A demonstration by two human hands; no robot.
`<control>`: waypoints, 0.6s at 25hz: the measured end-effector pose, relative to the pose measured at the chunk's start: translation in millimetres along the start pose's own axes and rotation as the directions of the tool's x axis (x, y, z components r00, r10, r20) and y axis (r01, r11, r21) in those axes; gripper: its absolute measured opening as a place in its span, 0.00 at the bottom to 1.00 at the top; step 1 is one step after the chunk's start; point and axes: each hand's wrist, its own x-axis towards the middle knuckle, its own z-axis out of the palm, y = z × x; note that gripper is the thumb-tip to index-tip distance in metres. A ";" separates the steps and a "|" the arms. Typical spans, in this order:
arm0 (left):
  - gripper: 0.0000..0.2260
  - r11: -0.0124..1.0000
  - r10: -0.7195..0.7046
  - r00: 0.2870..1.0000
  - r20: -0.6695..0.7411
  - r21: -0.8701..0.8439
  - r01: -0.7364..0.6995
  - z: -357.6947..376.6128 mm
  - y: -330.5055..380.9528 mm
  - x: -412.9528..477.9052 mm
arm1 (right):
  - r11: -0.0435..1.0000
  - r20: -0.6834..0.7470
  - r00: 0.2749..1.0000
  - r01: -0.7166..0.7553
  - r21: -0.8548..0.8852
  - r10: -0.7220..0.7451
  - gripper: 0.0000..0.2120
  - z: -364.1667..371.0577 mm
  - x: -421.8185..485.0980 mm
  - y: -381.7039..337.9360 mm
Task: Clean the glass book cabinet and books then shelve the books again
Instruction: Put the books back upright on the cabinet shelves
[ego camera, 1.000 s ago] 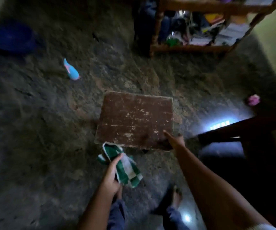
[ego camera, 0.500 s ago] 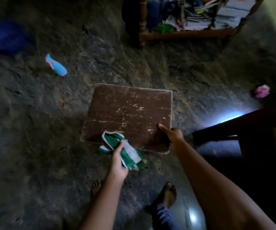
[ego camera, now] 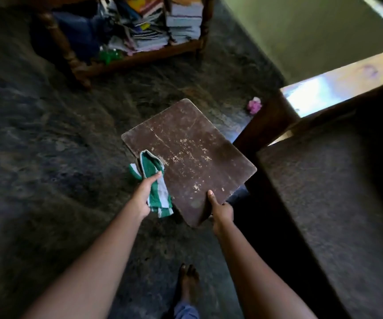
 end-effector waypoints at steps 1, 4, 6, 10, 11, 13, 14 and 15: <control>0.04 1.000 0.011 1.000 0.014 0.021 -0.011 5.3 4.4 7.2 | 1.000 -0.029 1.000 -0.006 0.025 0.007 0.19 1.4 1.7 -1.0; 0.04 0.998 0.030 0.998 0.059 0.057 -0.033 18.1 16.0 20.3 | 0.998 -0.089 0.996 -0.010 0.054 0.015 0.18 6.8 8.1 -3.6; 0.05 0.992 0.022 0.998 0.053 0.121 -0.029 20.4 20.1 15.3 | 0.999 -0.079 0.996 -0.030 0.030 0.032 0.19 8.1 -0.6 -3.5; 0.06 0.993 0.036 0.996 -0.080 0.118 -0.027 -9.8 13.4 -36.3 | 0.984 0.037 0.994 -0.094 -0.154 0.101 0.17 -1.3 -51.2 -0.2; 0.07 0.997 0.033 0.992 -0.125 0.080 -0.023 -25.0 14.1 -60.5 | 0.964 0.060 0.994 -0.070 -0.258 0.088 0.18 -4.4 -76.0 -6.8; 0.09 0.999 0.015 0.976 -0.215 0.044 -0.005 -65.0 15.9 -112.9 | 0.874 0.190 0.982 0.092 -0.478 0.001 0.18 7.0 -126.6 -23.9; 0.09 1.000 0.002 0.972 -0.237 0.017 0.002 -89.5 17.0 -138.0 | 0.811 0.286 0.958 0.189 -0.553 -0.029 0.17 19.3 -154.1 -30.8; 0.09 1.000 0.002 0.964 -0.264 -0.029 -0.010 -117.1 19.8 -157.3 | 0.758 0.383 0.923 0.279 -0.590 -0.041 0.18 37.2 -181.3 -41.0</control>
